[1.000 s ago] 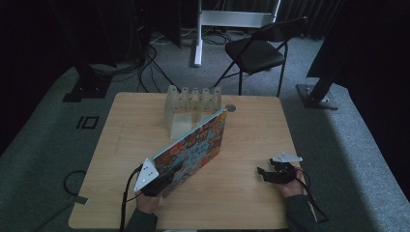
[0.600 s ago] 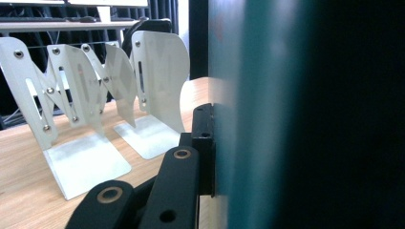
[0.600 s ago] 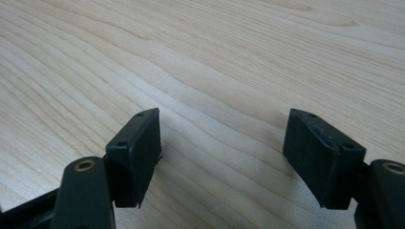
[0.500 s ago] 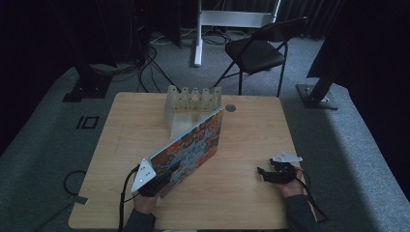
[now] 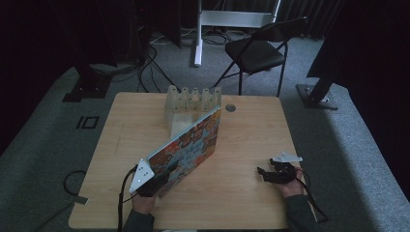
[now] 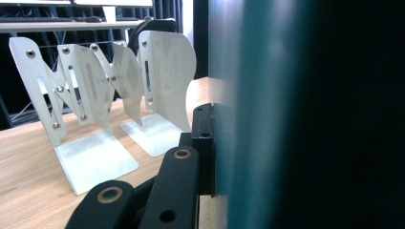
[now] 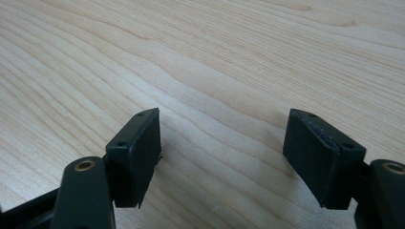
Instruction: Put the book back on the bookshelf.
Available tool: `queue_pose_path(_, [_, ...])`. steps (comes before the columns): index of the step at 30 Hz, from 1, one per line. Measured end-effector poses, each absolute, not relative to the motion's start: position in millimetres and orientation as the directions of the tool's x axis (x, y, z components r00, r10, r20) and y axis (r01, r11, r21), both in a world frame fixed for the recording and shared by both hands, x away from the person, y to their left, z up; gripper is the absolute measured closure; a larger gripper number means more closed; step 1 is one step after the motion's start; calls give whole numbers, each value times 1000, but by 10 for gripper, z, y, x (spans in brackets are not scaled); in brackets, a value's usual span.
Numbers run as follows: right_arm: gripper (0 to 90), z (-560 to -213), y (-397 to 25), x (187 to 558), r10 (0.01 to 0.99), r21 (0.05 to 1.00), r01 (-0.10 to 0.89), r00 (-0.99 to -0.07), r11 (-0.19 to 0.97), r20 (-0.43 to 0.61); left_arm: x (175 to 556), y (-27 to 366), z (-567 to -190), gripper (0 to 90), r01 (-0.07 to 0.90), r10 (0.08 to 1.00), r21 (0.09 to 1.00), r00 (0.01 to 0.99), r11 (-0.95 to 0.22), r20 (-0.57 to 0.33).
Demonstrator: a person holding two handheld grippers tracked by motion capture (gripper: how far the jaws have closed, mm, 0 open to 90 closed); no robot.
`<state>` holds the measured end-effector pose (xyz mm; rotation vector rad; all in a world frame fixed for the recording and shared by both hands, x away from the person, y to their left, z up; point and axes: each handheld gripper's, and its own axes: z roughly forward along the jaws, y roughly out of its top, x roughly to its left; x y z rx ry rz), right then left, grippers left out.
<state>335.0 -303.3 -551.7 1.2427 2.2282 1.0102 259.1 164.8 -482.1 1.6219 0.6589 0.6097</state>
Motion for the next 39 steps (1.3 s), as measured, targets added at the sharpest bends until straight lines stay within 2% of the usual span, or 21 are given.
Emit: queue_pose_path(39, [283,-5517,-3034,3350,849,750,565,-528,345,7,2547,1767,-4832,808,96,754,991,656,-95,9])
